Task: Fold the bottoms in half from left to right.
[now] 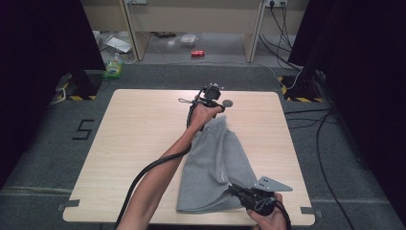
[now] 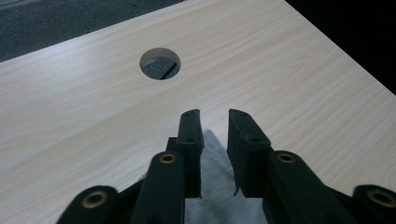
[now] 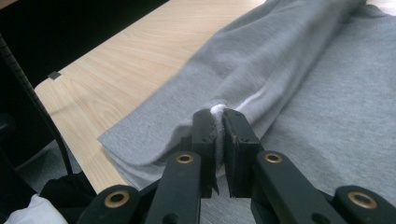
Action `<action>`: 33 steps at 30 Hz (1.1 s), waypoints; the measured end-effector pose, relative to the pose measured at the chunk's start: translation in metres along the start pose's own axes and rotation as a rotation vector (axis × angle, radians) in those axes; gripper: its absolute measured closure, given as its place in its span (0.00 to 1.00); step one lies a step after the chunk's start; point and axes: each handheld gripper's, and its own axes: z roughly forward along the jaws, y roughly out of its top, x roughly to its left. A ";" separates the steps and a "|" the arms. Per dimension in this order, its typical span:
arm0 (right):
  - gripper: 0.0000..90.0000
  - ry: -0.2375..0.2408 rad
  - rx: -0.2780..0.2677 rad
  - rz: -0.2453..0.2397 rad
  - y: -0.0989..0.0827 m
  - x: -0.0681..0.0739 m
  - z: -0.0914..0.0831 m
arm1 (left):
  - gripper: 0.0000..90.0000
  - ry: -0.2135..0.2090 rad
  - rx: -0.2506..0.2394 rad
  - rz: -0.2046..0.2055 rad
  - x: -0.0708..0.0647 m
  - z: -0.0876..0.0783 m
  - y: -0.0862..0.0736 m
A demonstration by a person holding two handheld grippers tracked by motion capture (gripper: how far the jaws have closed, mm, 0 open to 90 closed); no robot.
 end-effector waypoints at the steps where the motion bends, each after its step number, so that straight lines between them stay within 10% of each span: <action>1: 0.93 -0.002 0.004 -0.001 0.000 0.000 0.000 | 0.79 -0.010 -0.001 -0.003 0.000 0.000 0.000; 14: 0.93 -0.039 0.034 -0.001 -0.003 -0.009 -0.004 | 0.72 0.021 0.032 0.026 0.027 -0.014 -0.019; 27: 0.94 -0.163 -0.052 -0.014 -0.003 -0.027 -0.054 | 0.67 0.056 0.101 -0.003 0.073 -0.012 -0.058; 33: 0.85 -0.175 0.023 0.019 -0.018 -0.043 -0.054 | 0.62 0.048 0.102 -0.036 0.085 -0.011 -0.071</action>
